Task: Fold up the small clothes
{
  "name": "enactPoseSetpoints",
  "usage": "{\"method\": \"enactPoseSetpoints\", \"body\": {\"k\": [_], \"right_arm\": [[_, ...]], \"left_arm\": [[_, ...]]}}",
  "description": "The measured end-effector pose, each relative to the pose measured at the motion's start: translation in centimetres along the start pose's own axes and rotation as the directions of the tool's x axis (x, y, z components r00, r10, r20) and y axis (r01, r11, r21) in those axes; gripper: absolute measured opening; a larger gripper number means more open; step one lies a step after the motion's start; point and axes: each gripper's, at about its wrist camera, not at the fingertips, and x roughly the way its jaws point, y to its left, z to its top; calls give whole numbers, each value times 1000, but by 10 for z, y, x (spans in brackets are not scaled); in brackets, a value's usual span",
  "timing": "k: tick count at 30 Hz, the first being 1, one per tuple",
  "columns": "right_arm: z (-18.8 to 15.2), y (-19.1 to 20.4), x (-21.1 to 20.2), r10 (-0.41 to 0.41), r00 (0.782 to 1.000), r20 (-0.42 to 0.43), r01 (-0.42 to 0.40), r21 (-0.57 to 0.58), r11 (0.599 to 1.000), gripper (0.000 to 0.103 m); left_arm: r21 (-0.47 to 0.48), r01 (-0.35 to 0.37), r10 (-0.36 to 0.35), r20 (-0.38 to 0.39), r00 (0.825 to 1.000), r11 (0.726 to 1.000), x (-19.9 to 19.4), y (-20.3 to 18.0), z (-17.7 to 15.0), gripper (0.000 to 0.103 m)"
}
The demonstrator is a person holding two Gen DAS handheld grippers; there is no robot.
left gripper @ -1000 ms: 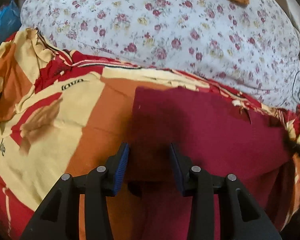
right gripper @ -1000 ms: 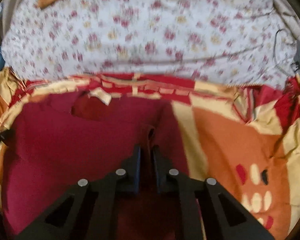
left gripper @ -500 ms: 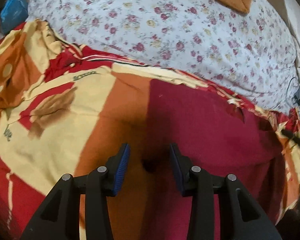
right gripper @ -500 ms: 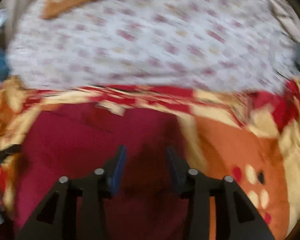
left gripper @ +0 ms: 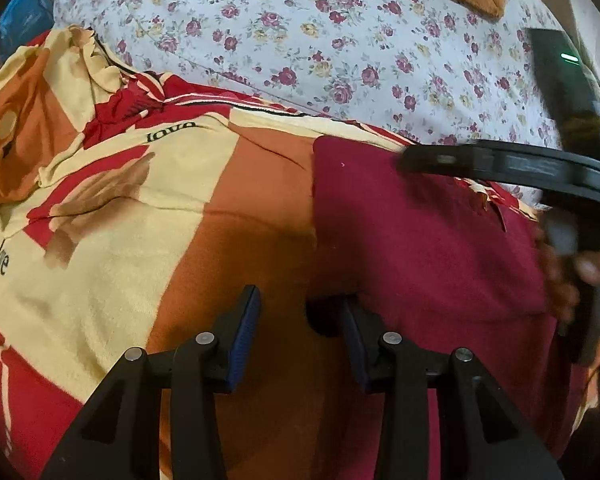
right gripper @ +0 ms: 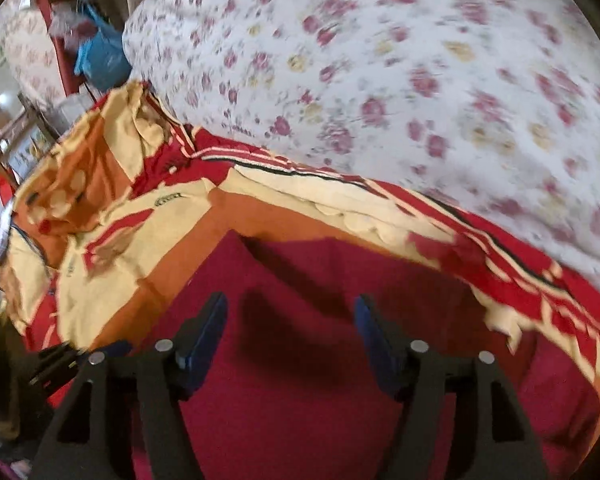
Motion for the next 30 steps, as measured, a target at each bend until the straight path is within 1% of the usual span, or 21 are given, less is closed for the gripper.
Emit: {"method": "enactPoseSetpoints", "body": {"k": [3, 5, 6, 7, 8, 9, 10, 11, 13, 16, 18, 19, 21, 22, 23, 24, 25, 26, 27, 28, 30], "right_arm": [[8, 3, 26, 9, 999, -43, -10, -17, 1000, 71], [8, 4, 36, 25, 997, -67, -26, -12, 1000, 70], [4, 3, 39, 42, 997, -67, -43, -6, 999, 68], [-1, 3, 40, 36, 997, -63, -36, -10, 999, 53], [-7, 3, 41, 18, 998, -68, -20, -21, 1000, 41], [-10, 3, 40, 16, 998, -67, -18, -24, 1000, 30], [-13, 3, 36, 24, 999, -48, -25, -20, 999, 23], [-15, 2, 31, 32, 999, -33, -32, -13, 999, 21], [-12, 1, 21, 40, 999, 1, -40, 13, 999, 15], [-1, 0, 8, 41, 997, 65, -43, 32, 999, 14], [5, -2, 11, 53, 996, 77, -58, 68, 996, 14], [5, -3, 17, 50, 997, 65, -55, 83, 995, 14], [-1, -5, 40, 67, 998, -15, -65, 112, 992, 14], [-5, -6, 44, 68, 997, -26, -65, 116, 991, 16], [-9, -7, 39, 72, 997, 2, -72, 119, 990, 18], [-11, -7, 35, 74, 997, 10, -75, 123, 990, 30], [-13, -9, 25, 74, 997, 4, -74, 139, 988, 48], [-15, -11, 17, 78, 997, 2, -77, 150, 986, 53], [-19, -14, 3, 84, 996, 11, -85, 155, 984, 56], [-25, -18, -14, 69, 997, 18, -71, 145, 987, 57], [-43, -27, -45, 3, 1000, 8, -4, 109, 994, 60]], "left_arm": [[-1, 13, -13, 4, 1000, 1000, 0, 2, -1, 29], [-14, 26, -26, 5, 1000, 1000, 0, 5, 0, 29], [-25, 35, -35, 11, 999, 999, -1, 6, 1, 29], [-33, 42, -41, 15, 999, 999, -1, 7, 2, 29], [-45, 55, -54, 21, 998, 997, -1, 8, 4, 29], [-52, 69, -68, 24, 997, 996, -1, 7, 6, 29], [-53, 79, -78, 23, 997, 995, -1, 7, 7, 29], [-47, 99, -98, 22, 995, 994, -2, 4, 8, 29], [-28, 111, -111, 23, 994, 993, -2, 0, 6, 29], [-5, 71, -71, 23, 997, 997, 0, -5, 4, 29], [-11, 47, -47, 22, 999, 999, 1, -3, 4, 29], [-15, 49, -49, 22, 999, 999, 1, -1, 3, 29], [-29, 55, -54, 24, 998, 998, 0, 2, 3, 29], [-31, 55, -55, 25, 998, 998, -1, 3, 3, 29], [-31, 55, -54, 29, 998, 998, -3, 3, 3, 29], [-30, 53, -52, 33, 998, 998, -4, 3, 3, 29], [-29, 50, -49, 44, 998, 998, -7, 4, 3, 29], [-32, 51, -49, 53, 997, 998, -9, 4, 3, 29], [-39, 57, -55, 62, 997, 998, -12, 6, 4, 29], [-50, 72, -68, 77, 995, 996, -17, 7, 6, 29], [-68, 89, -80, 119, 990, 994, -28, 10, 8, 29]]}}
